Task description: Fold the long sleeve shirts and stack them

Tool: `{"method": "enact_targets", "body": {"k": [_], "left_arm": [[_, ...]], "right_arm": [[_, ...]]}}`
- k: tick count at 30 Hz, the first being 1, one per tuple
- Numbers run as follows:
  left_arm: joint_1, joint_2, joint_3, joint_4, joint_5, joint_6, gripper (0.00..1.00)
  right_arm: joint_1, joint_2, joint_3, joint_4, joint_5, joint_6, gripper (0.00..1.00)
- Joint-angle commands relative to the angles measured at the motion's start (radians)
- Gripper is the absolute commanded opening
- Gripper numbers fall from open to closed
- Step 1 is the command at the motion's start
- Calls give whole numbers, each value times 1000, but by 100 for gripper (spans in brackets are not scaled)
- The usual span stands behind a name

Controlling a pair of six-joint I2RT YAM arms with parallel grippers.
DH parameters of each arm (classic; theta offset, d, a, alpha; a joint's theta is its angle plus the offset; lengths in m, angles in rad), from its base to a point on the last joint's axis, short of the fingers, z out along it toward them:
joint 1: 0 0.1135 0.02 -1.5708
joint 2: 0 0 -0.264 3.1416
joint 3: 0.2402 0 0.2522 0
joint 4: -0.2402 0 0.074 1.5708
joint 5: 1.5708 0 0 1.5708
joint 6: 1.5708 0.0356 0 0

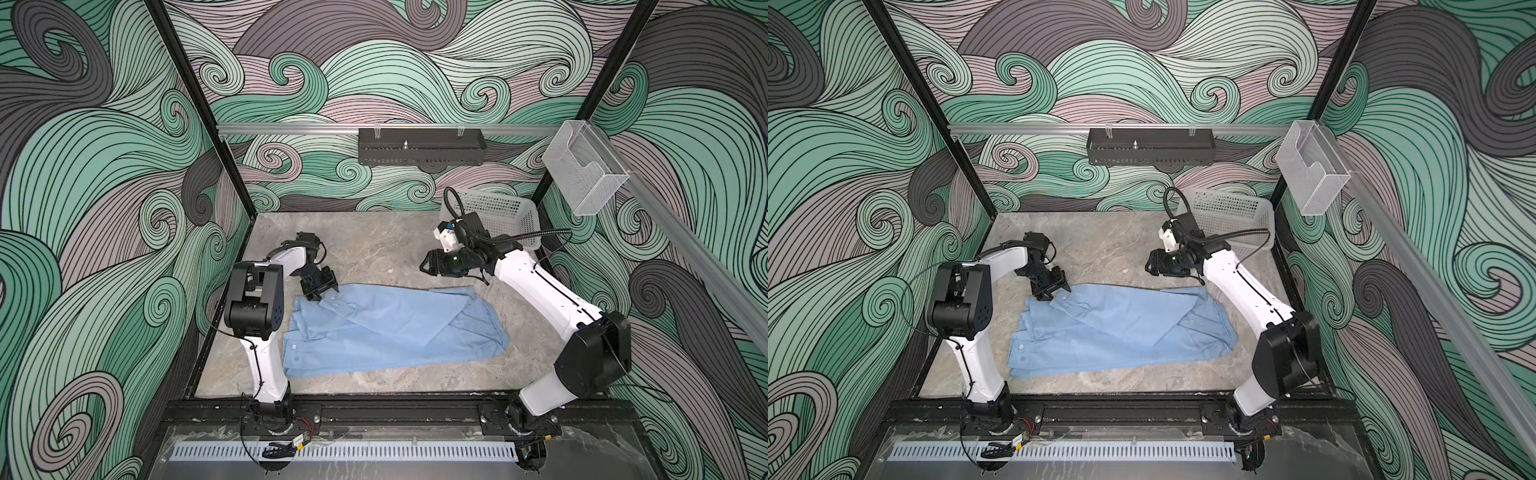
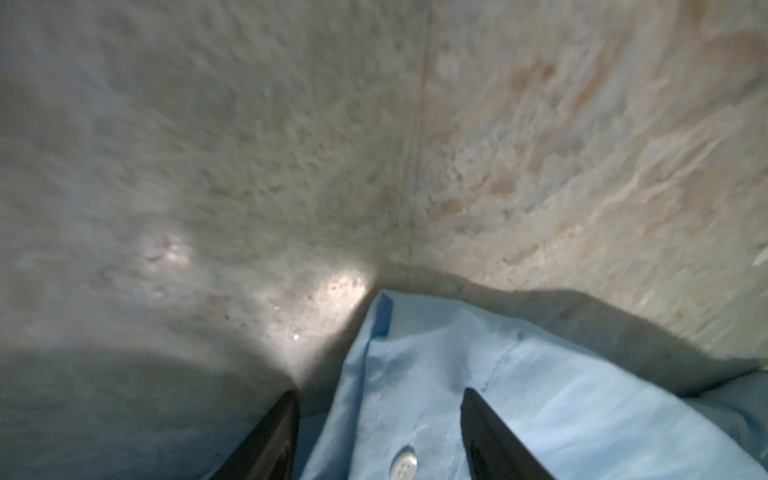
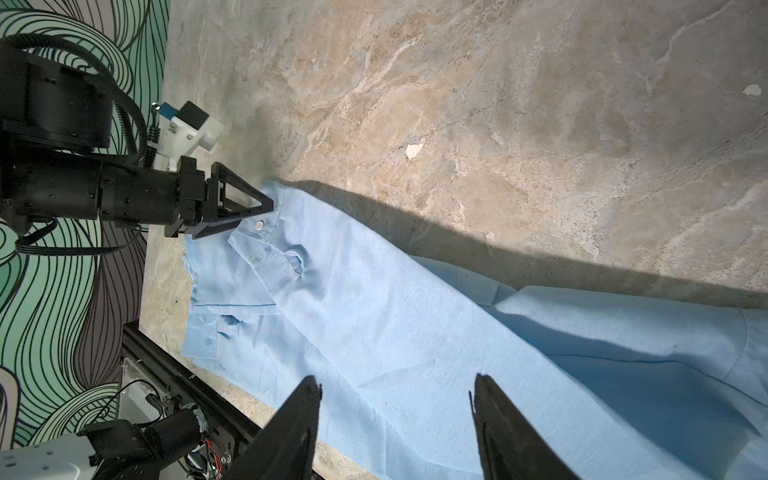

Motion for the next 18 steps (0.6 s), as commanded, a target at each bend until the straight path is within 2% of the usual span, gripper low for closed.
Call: {"method": "enact_targets", "body": {"k": [1,4,9,14,18], "left_arm": [[4,14,5,-23,97,28,55],[4,8,-13,12,172,29,38],[4,-57,-12,53,252,36,0],[-29,-265,-17,59,279,71,0],[-147,-469,-80,32,301,121,0]], "right_arm": [[-13,-24,-24,13,-12,5,60],[-39,-37,-50,27,-14,14,59],[-100,-70,-105,46,-17,47,61],[-174,-108,-172,79,-19,106,68],[-217,-91,-173,79,-16,138,68]]}}
